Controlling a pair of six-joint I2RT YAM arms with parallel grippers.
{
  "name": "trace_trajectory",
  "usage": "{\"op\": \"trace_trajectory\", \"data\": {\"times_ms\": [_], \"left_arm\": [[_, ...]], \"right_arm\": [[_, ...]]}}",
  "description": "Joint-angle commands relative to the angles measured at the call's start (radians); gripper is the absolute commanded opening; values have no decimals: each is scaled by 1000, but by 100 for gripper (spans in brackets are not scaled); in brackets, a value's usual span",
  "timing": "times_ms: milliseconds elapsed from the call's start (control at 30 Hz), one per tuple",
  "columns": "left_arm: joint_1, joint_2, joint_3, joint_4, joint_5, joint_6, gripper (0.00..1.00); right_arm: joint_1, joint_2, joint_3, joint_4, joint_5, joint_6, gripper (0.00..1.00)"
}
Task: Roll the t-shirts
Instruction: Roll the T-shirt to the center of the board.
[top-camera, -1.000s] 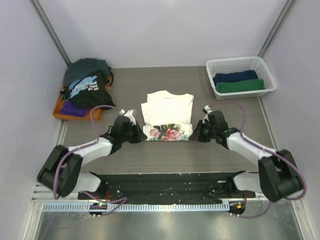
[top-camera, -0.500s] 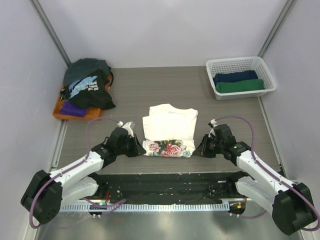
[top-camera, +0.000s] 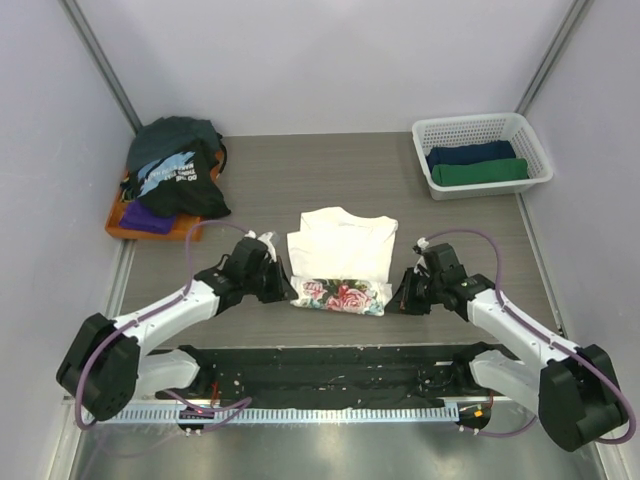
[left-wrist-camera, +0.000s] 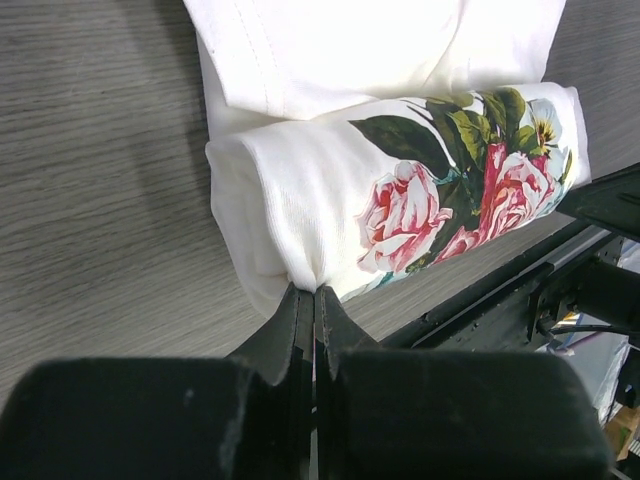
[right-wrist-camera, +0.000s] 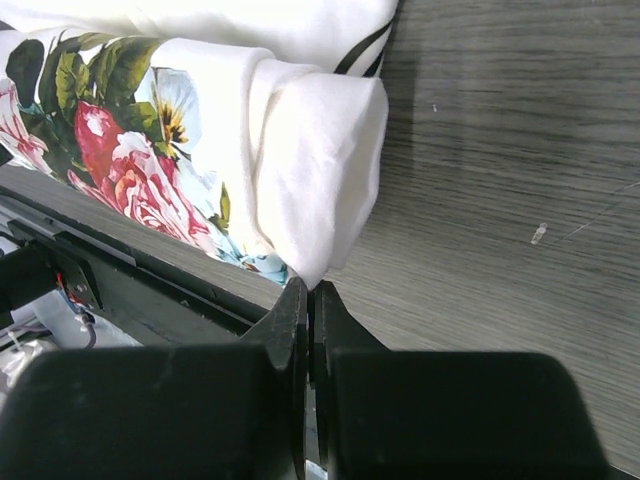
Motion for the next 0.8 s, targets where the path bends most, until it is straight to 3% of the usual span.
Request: {"op": "trace_trajectory", "data": {"times_ms": [0,300,667,700,767], "left_arm": [[4,68,120,-86,54,-3,2],[89,218,299,-212,184,-12,7],[200,546,524,-228,338,-20,7],[201,559,547,-221,347,-20,6],[201,576,564,-211,344,-20,6]], "right_arm": [[1,19,80,5,-34,-17,1],[-14,163,205,8,-44,-41,1],[-174,358,256,121,-155,-47,2],[-177,369,268,129,-167,-54,4],[-177,354,271,129,-176,-81,31]]}}
